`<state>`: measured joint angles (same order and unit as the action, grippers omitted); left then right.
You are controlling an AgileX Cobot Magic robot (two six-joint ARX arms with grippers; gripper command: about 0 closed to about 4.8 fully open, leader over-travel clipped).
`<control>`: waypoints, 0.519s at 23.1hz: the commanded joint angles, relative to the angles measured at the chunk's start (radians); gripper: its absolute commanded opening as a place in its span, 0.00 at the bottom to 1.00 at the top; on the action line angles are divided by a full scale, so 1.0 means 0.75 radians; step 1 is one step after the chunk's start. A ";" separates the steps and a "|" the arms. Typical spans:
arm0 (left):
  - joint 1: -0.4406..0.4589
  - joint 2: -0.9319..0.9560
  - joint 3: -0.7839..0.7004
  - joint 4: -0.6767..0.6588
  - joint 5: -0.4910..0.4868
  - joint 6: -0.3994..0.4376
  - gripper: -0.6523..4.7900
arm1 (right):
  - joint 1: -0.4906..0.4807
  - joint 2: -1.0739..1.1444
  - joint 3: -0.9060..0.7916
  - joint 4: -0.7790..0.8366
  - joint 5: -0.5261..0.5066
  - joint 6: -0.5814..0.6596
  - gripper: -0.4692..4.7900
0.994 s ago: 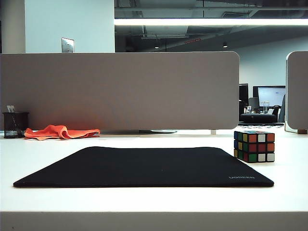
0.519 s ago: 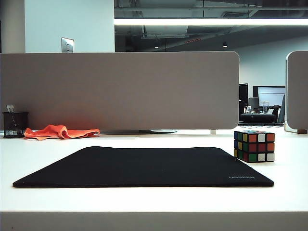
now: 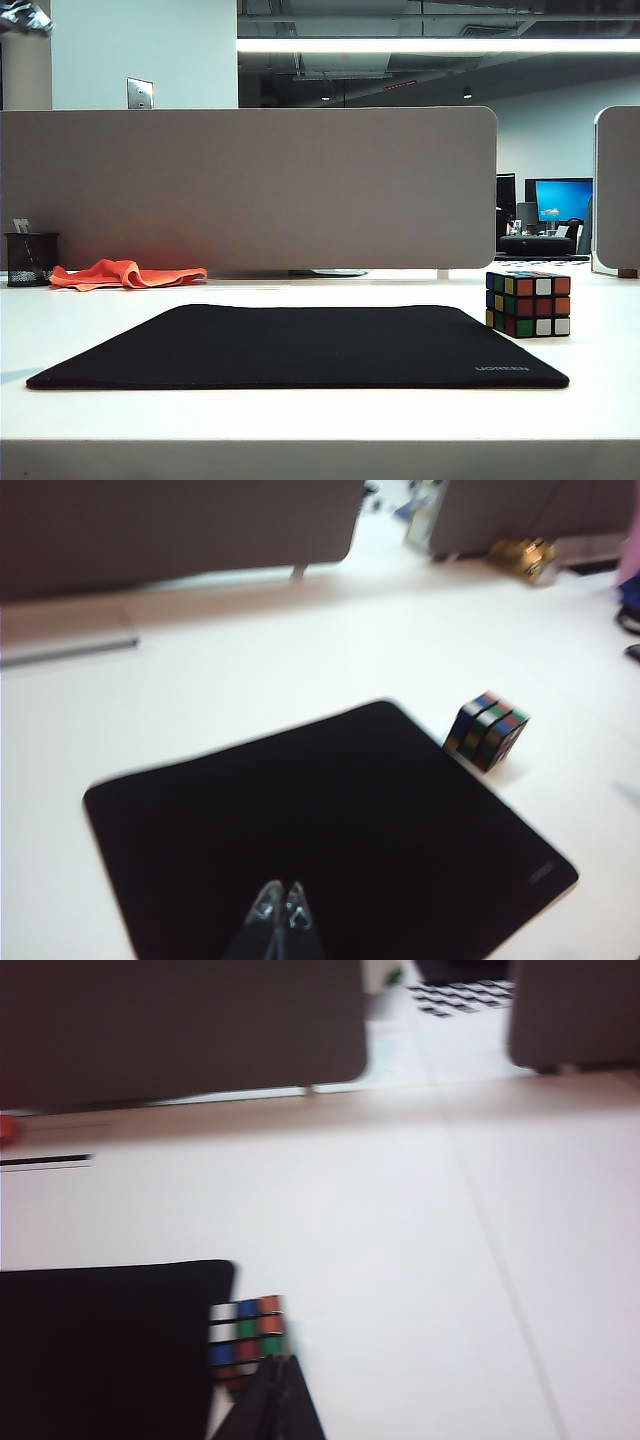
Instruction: Pick up the cube on the right side of the mouse pad, then place it in the center of the mouse pad.
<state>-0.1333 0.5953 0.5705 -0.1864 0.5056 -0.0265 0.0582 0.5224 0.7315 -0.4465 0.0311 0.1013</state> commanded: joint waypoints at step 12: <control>0.001 0.150 0.023 0.114 0.024 0.017 0.47 | 0.005 0.599 0.478 -0.290 -0.185 -0.042 1.00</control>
<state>-0.1333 0.7044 0.5827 -0.1165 0.5137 -0.0181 0.0597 0.9493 1.0752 -0.6540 -0.1062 0.0715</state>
